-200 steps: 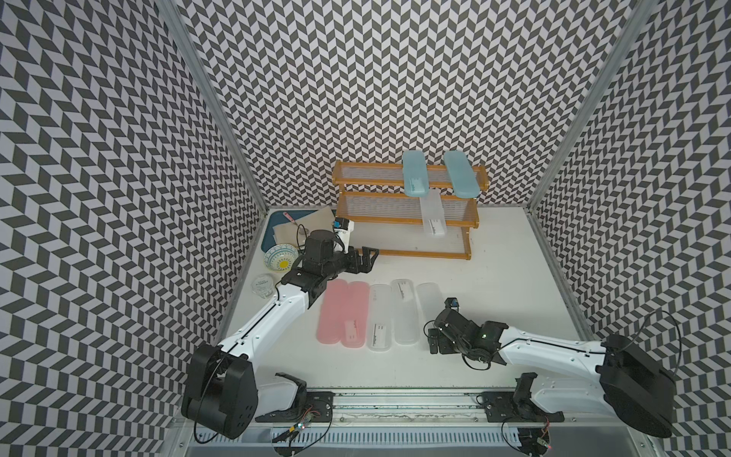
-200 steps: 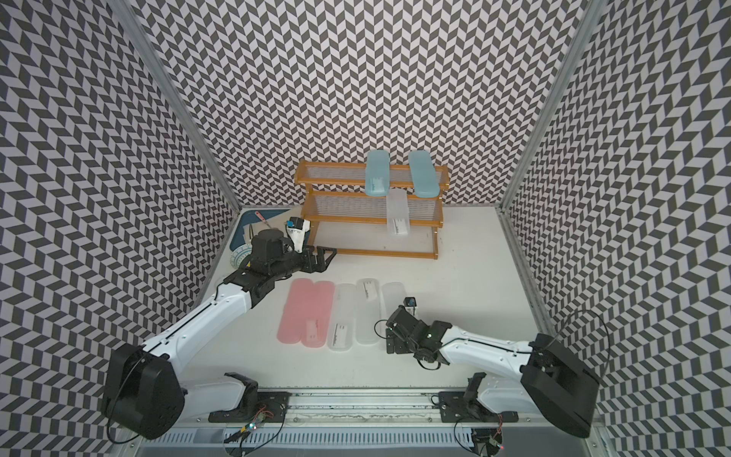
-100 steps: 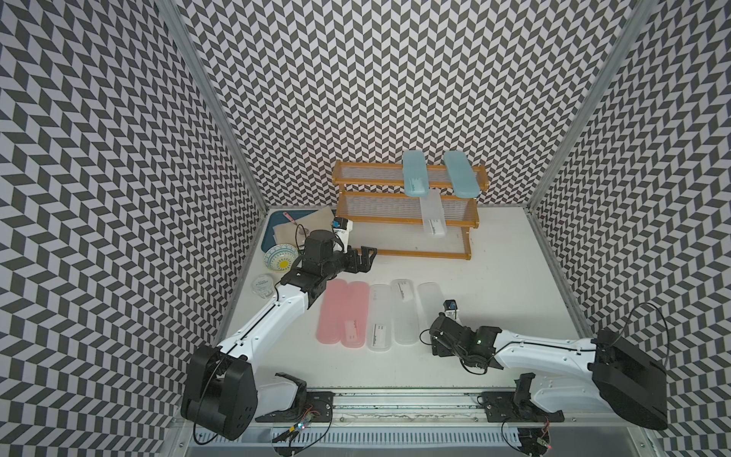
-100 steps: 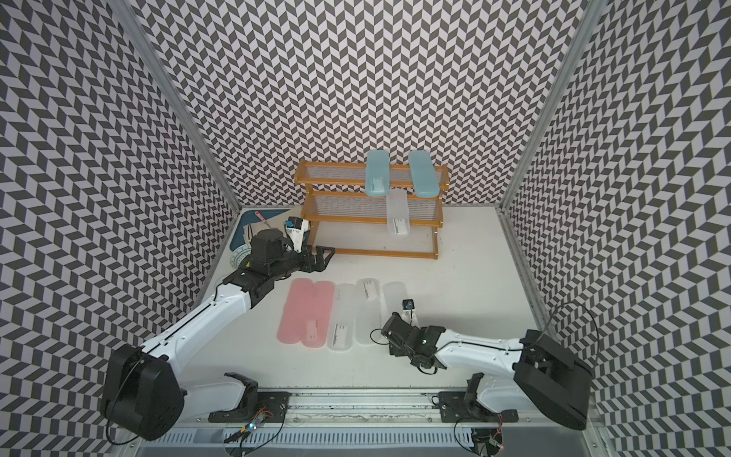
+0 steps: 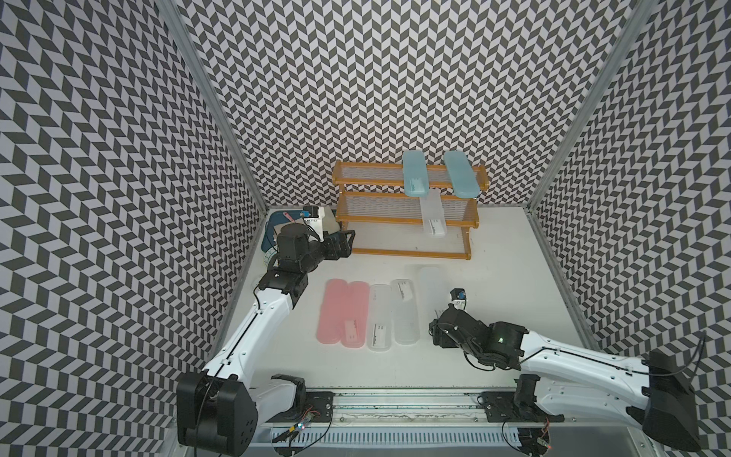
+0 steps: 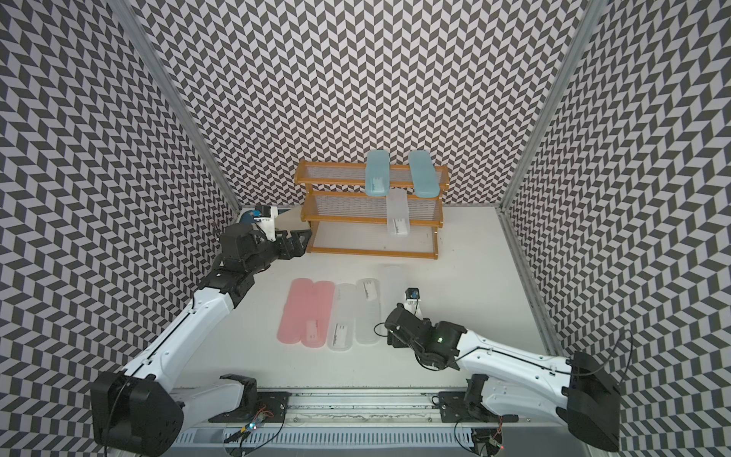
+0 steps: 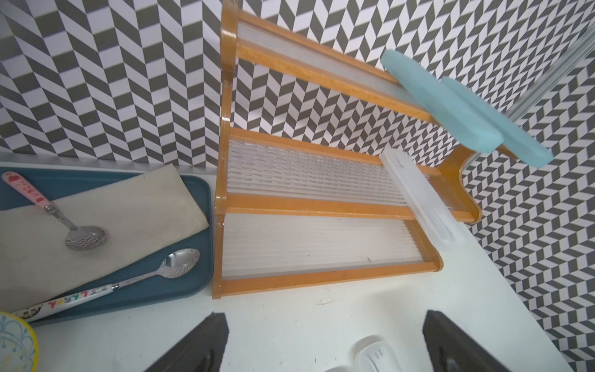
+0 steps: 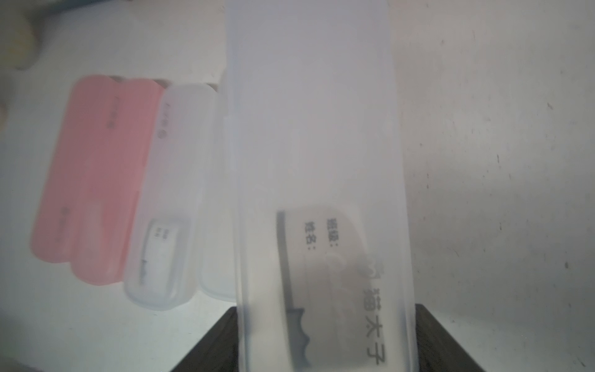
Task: Place the pencil cases on the shelf according to color
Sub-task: Pick up the pencil case from the center of the board, then place the pencil case on the shelf.
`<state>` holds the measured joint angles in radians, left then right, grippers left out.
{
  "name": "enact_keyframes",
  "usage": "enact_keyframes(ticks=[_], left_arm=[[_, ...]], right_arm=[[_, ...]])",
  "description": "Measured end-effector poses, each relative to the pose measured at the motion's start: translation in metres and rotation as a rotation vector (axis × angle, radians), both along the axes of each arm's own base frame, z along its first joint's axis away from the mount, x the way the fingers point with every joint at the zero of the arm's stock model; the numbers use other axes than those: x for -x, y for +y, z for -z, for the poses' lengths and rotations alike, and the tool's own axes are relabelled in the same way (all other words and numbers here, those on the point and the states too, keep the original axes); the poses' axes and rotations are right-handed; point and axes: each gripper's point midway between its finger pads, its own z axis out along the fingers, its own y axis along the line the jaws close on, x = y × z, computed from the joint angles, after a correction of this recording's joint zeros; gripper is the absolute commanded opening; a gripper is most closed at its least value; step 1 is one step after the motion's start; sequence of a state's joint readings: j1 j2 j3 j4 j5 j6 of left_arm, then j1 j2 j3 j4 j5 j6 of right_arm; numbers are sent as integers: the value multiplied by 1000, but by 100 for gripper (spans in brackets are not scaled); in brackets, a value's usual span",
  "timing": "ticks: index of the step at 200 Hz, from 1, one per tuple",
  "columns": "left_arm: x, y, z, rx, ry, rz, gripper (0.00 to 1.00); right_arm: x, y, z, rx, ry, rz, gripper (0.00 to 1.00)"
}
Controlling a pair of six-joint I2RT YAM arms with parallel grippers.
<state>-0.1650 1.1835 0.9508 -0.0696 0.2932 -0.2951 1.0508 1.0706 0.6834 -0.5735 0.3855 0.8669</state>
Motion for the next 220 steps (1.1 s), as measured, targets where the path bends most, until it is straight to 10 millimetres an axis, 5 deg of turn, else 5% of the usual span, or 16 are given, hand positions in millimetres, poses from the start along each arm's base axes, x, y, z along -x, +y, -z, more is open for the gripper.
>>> enact_keyframes(ticks=[44, 123, 220], left_arm=[[-9, 21, -2, 19, -9, -47, 100], [-7, 25, 1, 55, 11, -38, 100], [-5, 20, 2, 84, 28, -16, 100]], right_arm=[[-30, 47, -54, -70, -104, -39, 60], [-118, 137, -76, -51, -183, -41, 60], [-224, 144, -92, -112, -223, 90, 67]])
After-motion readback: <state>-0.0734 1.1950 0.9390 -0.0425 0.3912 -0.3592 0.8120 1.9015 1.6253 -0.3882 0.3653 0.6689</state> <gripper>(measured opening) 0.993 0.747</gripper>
